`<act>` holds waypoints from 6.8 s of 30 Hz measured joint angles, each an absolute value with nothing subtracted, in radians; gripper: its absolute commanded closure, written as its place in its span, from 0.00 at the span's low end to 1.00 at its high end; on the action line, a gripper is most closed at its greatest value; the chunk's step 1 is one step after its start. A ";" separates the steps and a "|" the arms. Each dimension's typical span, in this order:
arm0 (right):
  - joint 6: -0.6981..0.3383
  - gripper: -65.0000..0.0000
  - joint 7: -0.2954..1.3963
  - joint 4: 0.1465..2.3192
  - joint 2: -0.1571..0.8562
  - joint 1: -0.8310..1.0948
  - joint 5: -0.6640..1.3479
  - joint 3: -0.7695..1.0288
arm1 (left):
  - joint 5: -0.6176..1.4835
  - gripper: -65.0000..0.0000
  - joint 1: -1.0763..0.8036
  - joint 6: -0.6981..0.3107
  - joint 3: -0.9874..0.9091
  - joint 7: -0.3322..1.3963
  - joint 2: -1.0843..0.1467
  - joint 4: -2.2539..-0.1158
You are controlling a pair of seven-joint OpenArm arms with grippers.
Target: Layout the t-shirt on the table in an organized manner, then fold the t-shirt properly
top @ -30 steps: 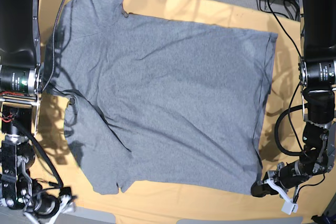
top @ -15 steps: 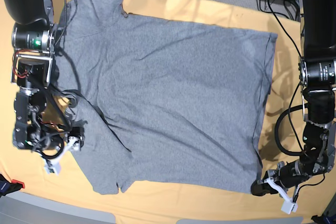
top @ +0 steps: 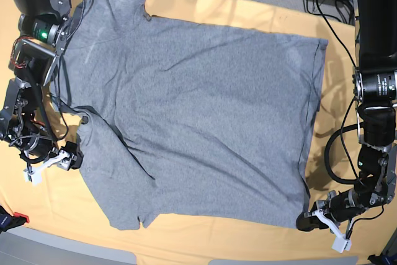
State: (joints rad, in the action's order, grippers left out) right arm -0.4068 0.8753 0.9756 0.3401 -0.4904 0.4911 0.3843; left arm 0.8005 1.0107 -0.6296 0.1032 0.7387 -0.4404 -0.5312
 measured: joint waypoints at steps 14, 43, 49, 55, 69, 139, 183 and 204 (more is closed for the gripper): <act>-0.408 0.31 0.816 0.900 0.313 -0.493 0.556 0.384 | 0.801 1.00 1.009 -0.630 0.103 0.760 -0.440 -0.531; -0.543 1.00 0.741 0.896 0.314 -0.582 0.444 0.371 | 0.805 1.00 1.009 -0.630 0.103 0.760 -0.440 -0.531; -0.477 1.00 0.705 0.896 0.379 -0.658 0.354 0.241 | 0.805 1.00 1.009 -0.630 0.103 0.760 -0.440 -0.531; -0.426 1.00 0.627 0.896 0.416 -0.657 0.217 0.046 | 0.805 1.00 1.009 -0.630 0.103 0.760 -0.440 -0.531; -0.315 1.00 0.599 0.896 0.464 -0.709 0.054 -0.144 | 0.803 1.00 1.011 -0.632 0.104 0.739 -0.442 -0.531; -0.693 1.00 1.413 1.511 0.486 -0.430 1.203 0.189 | 1.383 1.00 0.822 -0.693 0.105 1.291 -0.667 -0.923; -0.575 0.36 1.212 1.882 0.194 0.393 0.915 0.782 | 1.375 0.59 -0.277 -0.693 -0.760 1.281 -0.585 -1.491; -0.693 0.92 1.284 1.623 0.194 0.381 1.211 0.783 | 1.266 0.56 -0.283 -0.693 -0.760 1.240 -0.538 -1.491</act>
State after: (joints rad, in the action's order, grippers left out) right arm -0.6930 1.2839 1.6226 0.1936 0.3813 1.2114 0.7834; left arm 1.2659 -0.2832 -0.6930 -0.7597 1.2404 -0.5385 -1.4910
